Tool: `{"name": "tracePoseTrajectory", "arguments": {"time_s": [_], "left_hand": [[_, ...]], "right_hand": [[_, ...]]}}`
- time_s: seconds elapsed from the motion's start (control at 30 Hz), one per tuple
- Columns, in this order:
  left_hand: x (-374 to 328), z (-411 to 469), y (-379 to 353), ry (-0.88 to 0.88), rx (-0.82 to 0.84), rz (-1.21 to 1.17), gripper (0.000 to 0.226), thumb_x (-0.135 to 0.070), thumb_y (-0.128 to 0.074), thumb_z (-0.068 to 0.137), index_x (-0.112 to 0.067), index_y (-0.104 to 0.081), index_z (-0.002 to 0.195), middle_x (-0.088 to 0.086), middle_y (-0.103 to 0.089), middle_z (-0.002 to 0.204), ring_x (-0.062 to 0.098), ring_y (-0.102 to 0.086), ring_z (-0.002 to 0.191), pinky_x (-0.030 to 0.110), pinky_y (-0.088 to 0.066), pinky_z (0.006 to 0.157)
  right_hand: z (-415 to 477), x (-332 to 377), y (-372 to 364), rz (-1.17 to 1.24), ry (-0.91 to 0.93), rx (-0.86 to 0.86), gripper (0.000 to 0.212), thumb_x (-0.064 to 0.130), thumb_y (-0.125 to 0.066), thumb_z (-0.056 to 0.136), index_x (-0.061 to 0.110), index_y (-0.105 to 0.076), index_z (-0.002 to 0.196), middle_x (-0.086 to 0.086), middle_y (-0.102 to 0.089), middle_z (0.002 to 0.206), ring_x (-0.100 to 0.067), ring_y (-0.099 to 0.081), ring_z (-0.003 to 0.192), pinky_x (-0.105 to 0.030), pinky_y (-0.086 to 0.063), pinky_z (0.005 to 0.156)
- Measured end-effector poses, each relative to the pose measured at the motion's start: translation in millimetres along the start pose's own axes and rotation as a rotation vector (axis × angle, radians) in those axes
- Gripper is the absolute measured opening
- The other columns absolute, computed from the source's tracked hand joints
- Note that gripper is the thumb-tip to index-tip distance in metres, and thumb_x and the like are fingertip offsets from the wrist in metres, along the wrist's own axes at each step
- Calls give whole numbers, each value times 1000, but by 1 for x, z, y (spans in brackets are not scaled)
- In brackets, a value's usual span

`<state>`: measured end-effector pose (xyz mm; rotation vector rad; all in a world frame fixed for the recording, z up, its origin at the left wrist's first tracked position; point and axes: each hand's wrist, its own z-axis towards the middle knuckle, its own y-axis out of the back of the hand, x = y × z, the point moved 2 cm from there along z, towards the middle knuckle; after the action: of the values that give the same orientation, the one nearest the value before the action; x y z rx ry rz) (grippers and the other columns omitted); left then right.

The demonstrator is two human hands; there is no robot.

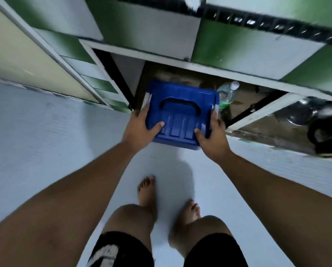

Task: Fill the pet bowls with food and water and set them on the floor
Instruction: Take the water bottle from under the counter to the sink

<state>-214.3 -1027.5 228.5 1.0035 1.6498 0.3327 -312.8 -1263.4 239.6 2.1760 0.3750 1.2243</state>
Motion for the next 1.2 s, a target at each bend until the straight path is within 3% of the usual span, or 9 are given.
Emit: {"name": "tracePoseTrajectory", "arguments": {"time_s": [0.13,0.27,0.47,0.6,0.77,0.93,1.0,1.07,1.2], "left_hand": [[-43,-68,52,21,-22,-4,88,-55,-68,92,-27,-25,163,18,-43,147,33,-50,132,37,-40,114],[-78,-128,100,5,-72,-32,87,-58,-68,90,-32,-27,162,14,-48,139,28,-52,129,37,-43,113],[-129,-200,161,47,-163,-19,85,-55,-70,90,-28,-30,161,14,-46,143,29,-51,131,37,-43,110],[-155,-223,197,24,-233,-27,84,-61,-68,88,-28,-35,158,10,-51,139,26,-54,126,41,-49,105],[-193,-228,238,9,-348,-55,84,-62,-68,87,-29,-37,158,6,-53,133,14,-51,113,33,-47,100],[-228,-205,260,-5,-466,-100,83,-56,-71,88,-23,-38,156,9,-50,142,25,-53,127,40,-46,106],[-232,-188,262,15,-492,-206,81,-51,-74,88,-23,-35,154,7,-49,148,26,-52,131,45,-47,109],[-233,-172,264,73,-482,-335,80,-44,-74,90,-27,-30,154,7,-50,149,27,-55,129,50,-51,106],[-238,-141,268,204,-453,-580,62,-31,-60,103,-20,-33,158,8,-55,142,26,-58,123,48,-52,105]], "right_hand": [[-70,45,42,24,15,2,87,34,-60,97,22,-1,160,-10,-21,158,-30,-41,138,-27,-33,107],[-129,87,77,44,43,-1,88,36,-60,97,24,0,160,-9,-21,157,-29,-38,140,-33,-33,112],[-191,143,123,91,107,-9,88,34,-62,96,24,-2,160,-6,-24,153,-25,-39,137,-24,-29,106],[-208,185,158,109,173,5,89,38,-63,94,30,-2,159,-4,-25,152,-24,-43,134,-31,-35,111],[-202,235,202,36,288,-34,89,43,-65,92,26,-10,160,-6,-37,138,-23,-49,124,-28,-38,108],[-156,277,237,69,362,-32,90,38,-75,83,20,-25,156,-6,-44,141,-19,-48,129,-34,-36,116],[-130,296,250,119,370,-15,90,29,-81,78,17,-31,152,-4,-48,143,-19,-51,128,-37,-40,114],[-103,317,262,113,353,14,90,18,-84,76,14,-32,150,-4,-50,138,-19,-53,119,-31,-43,107],[-47,368,279,-2,323,80,86,14,-84,71,15,-40,145,2,-57,122,-20,-59,108,-31,-49,96]]}}
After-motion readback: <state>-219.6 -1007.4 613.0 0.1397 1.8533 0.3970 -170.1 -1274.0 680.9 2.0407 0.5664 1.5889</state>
